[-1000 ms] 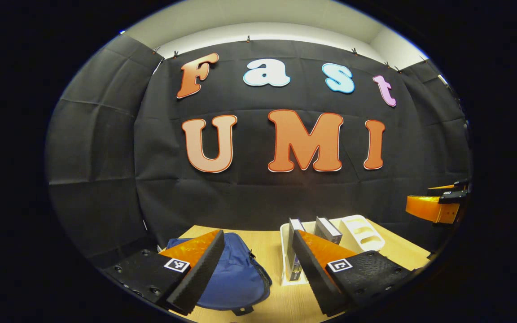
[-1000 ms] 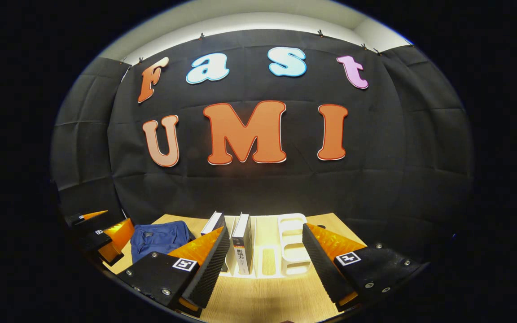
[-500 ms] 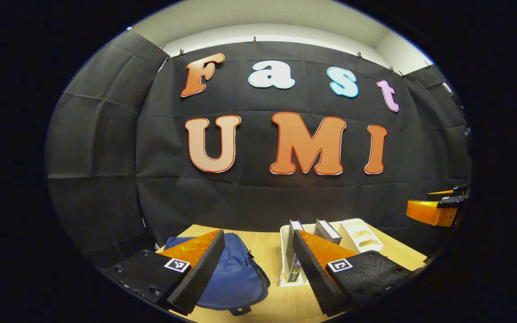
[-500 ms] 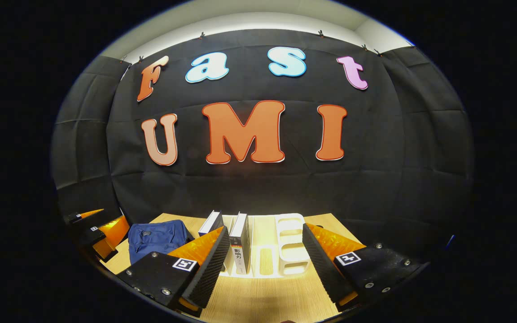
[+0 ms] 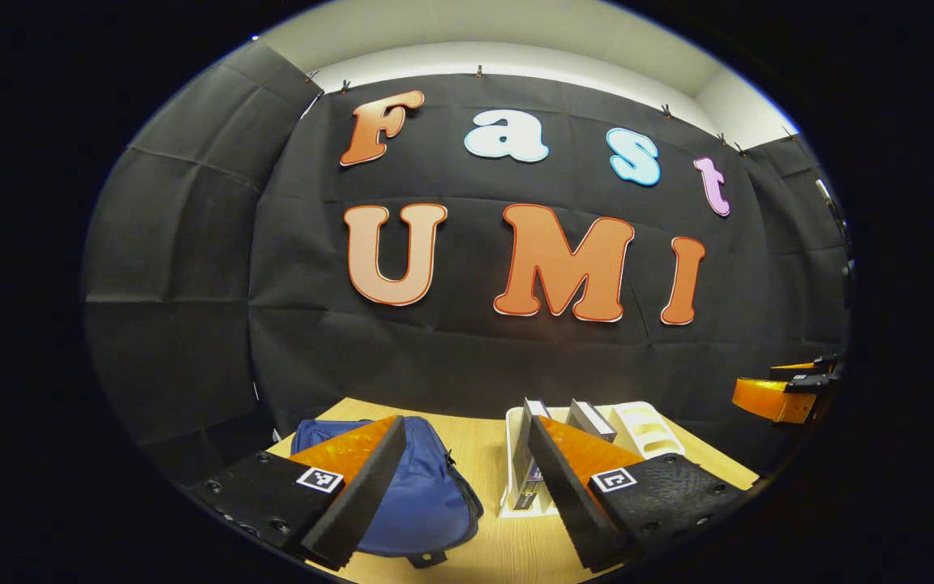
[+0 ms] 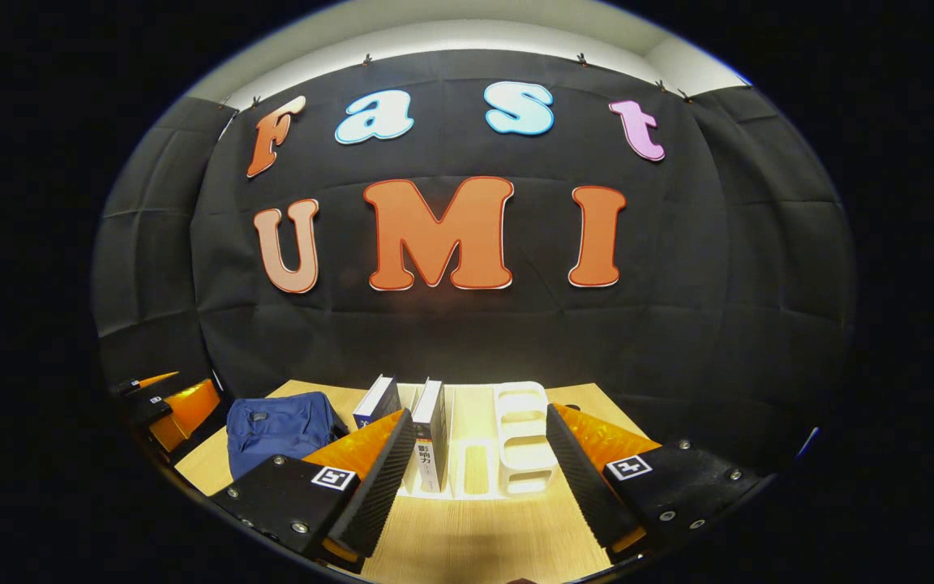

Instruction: Open the schoolbag, grab two books from the bookshelf and put them into the schoolbag.

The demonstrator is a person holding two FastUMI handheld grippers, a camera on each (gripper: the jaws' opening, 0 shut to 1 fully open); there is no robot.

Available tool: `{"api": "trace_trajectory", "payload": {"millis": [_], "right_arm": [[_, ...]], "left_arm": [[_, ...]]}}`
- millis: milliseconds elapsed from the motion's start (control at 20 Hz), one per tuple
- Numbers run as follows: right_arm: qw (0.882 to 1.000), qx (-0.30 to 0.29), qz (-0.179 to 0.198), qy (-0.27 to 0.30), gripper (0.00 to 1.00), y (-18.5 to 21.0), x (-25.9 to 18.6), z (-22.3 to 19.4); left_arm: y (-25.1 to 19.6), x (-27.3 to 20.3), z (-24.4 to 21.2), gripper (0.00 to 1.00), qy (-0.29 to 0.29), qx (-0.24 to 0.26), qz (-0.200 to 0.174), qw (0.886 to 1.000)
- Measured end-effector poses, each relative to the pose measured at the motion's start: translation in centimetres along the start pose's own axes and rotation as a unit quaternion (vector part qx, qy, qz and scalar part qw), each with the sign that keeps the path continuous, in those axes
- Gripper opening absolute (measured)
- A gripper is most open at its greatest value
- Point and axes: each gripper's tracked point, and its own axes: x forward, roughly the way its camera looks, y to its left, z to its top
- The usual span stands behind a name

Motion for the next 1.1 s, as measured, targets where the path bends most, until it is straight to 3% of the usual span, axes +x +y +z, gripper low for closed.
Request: {"api": "trace_trajectory", "payload": {"millis": [450,600,850,900,950,1000,1100], "right_arm": [[1.0,-0.003,-0.009,0.002,0.96,-0.6,0.2,-0.3],[1.0,-0.001,-0.012,0.008,0.96,-0.9,0.3,-0.7],[0.999,-0.007,-0.026,0.021,0.96,-2.3,0.6,-1.9],[0.999,-0.009,-0.03,0.024,0.96,-2.8,0.8,-2.1],[0.999,-0.01,-0.035,0.028,0.96,-3.2,0.8,-2.4],[0.999,-0.01,-0.04,0.034,0.96,-3.6,0.9,-2.7],[0.998,-0.01,-0.049,0.041,0.96,-4.5,1.0,-3.0]], "left_arm": [[1.1,0.4,-0.5,0.94,0.002,0.065,0.036,0.997],[1.1,1.0,-2.7,0.95,0.035,0.101,0.039,0.993],[0.9,1.9,-8.9,0.95,0.076,0.224,0.033,0.971],[0.7,2.0,-10.8,0.99,0.09,0.24,0.027,0.966],[0.6,2.1,-12.7,0.95,0.105,0.255,0.022,0.961],[0.4,2.2,-14.6,1.0,0.118,0.267,0.018,0.956],[-0.1,2.7,-18.7,0.95,0.146,0.292,0.001,0.945]]}}
